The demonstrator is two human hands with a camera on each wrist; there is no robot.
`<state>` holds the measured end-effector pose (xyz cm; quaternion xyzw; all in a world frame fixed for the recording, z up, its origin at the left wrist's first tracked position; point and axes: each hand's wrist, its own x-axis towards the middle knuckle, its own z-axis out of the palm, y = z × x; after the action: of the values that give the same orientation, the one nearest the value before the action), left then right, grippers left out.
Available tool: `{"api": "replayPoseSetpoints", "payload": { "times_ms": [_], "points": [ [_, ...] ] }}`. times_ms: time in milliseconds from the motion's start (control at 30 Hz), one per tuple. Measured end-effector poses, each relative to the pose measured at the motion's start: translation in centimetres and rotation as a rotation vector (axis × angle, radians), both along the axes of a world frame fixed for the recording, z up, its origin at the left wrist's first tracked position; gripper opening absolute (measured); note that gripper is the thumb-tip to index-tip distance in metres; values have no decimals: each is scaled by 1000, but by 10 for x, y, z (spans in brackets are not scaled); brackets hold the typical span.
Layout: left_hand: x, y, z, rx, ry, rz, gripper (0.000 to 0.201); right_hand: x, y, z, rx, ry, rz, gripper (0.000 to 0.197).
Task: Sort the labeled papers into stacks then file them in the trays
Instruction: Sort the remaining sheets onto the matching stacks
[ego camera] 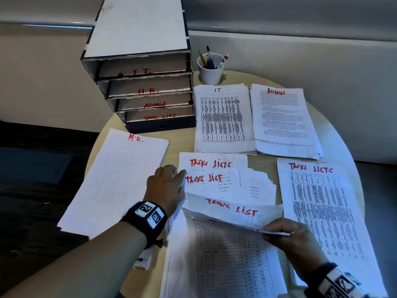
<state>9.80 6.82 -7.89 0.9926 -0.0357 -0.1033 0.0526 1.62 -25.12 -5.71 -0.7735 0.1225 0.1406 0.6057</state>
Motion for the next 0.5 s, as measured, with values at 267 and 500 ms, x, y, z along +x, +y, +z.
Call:
{"api": "replayPoseSetpoints", "payload": {
  "times_ms": [267, 500],
  "points": [
    [-10, 7, -13, -110, -113, 3, 47, -5, 0, -4, 14, -11, -16, 26],
    [-18, 4, 1, -706, 17, 173, 14, -8, -8, -11, 353, 59, -137, 71]
  ]
}}
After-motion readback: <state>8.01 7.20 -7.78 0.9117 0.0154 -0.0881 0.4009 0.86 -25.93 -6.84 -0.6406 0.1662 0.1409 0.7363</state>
